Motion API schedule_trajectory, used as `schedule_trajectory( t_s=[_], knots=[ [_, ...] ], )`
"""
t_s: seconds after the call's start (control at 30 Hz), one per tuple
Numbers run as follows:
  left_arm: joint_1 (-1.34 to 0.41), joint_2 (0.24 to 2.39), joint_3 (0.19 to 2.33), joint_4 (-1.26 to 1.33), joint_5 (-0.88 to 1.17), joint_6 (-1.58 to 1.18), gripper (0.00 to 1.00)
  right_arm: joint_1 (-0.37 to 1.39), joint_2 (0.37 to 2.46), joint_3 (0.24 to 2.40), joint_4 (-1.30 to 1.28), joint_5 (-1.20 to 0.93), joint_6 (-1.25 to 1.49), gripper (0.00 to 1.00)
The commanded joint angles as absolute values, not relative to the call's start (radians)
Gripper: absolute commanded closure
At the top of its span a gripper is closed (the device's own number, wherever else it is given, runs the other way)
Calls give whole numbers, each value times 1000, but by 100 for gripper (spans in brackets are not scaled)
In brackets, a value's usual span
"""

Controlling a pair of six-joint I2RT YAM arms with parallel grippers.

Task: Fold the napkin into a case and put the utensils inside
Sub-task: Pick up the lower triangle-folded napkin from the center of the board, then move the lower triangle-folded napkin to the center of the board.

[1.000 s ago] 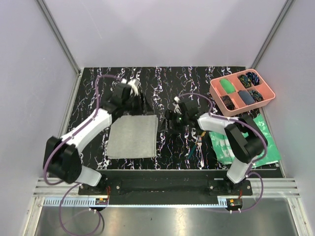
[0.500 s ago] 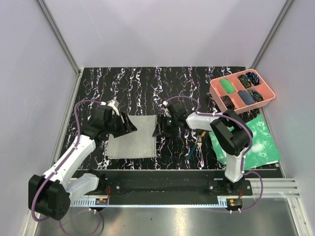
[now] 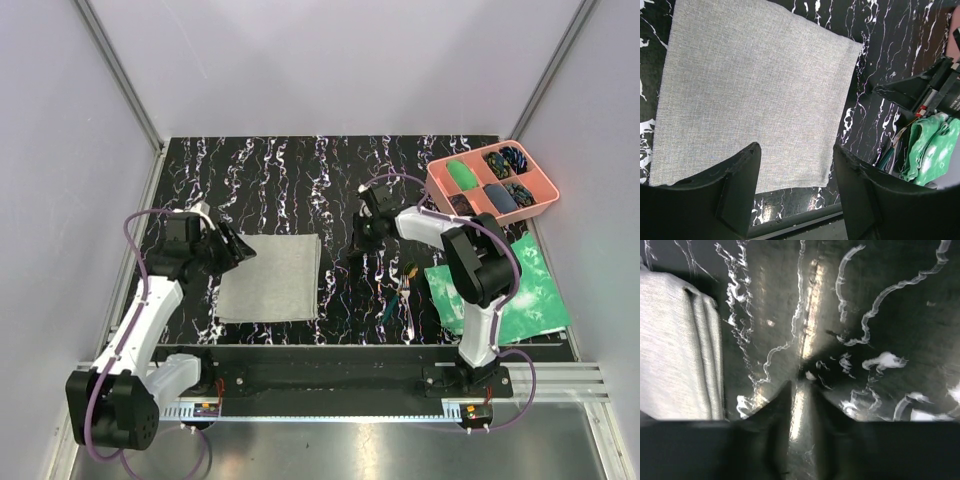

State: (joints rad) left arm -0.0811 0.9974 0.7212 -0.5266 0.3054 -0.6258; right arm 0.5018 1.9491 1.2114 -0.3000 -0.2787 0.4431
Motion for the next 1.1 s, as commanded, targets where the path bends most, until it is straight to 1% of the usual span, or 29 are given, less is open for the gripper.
schedule_trajectory(
  t_s=[0.0,0.03,0.07,0.1,0.13,0.17,0.27,0.37,0.47,0.57,0.6,0.67,0.7,0.73,0.77,0.8,0.83,0.87,1.03,1.07],
  knots=[
    [-58,960,732,-494,367,-604,37,508,1863,1229,-448,-246,373,59],
    [-54,968,729,-494,385,-603,37,509,1852,1200,-389,-305,435,51],
    [-52,969,726,-492,393,-603,38,512,1844,1184,-358,-396,474,47],
    [-52,971,716,-486,402,-604,38,529,1833,1169,-324,-432,513,44],
    [-52,968,710,-482,413,-604,38,541,1829,1132,-236,-468,582,40],
    [-52,965,706,-480,416,-609,38,560,1825,1120,-204,-495,609,34],
    [-51,953,692,-472,433,-617,38,632,1839,1111,-150,-474,660,30],
    [-51,940,690,-472,445,-620,38,673,1876,1103,-92,-472,699,30],
    [-51,930,687,-472,449,-626,39,704,1934,1121,-86,-445,710,31],
    [-51,920,687,-476,451,-630,39,707,1956,1120,-87,-397,710,38],
    [-51,916,687,-476,453,-632,39,707,1959,1121,-103,-378,704,45],
    [-51,913,692,-480,456,-627,39,693,1970,1124,-124,-344,666,51],
    [-51,911,695,-483,457,-626,39,686,1971,1126,-135,-344,652,57],
    [-51,910,696,-486,457,-623,39,677,1971,1126,-143,-344,632,68],
    [-52,910,699,-486,454,-623,39,658,1970,1126,-152,-345,621,75],
    [-51,910,703,-486,456,-623,39,646,1968,1127,-156,-351,597,78],
    [-51,910,701,-486,457,-623,39,634,1968,1132,-164,-366,583,91],
    [-51,913,703,-488,457,-624,39,614,1967,1140,-182,-373,569,100],
    [-51,914,710,-488,460,-618,39,546,1930,1170,-285,-312,450,100],
    [-51,916,710,-488,463,-617,39,532,1925,1190,-338,-292,427,100]
  ],
)
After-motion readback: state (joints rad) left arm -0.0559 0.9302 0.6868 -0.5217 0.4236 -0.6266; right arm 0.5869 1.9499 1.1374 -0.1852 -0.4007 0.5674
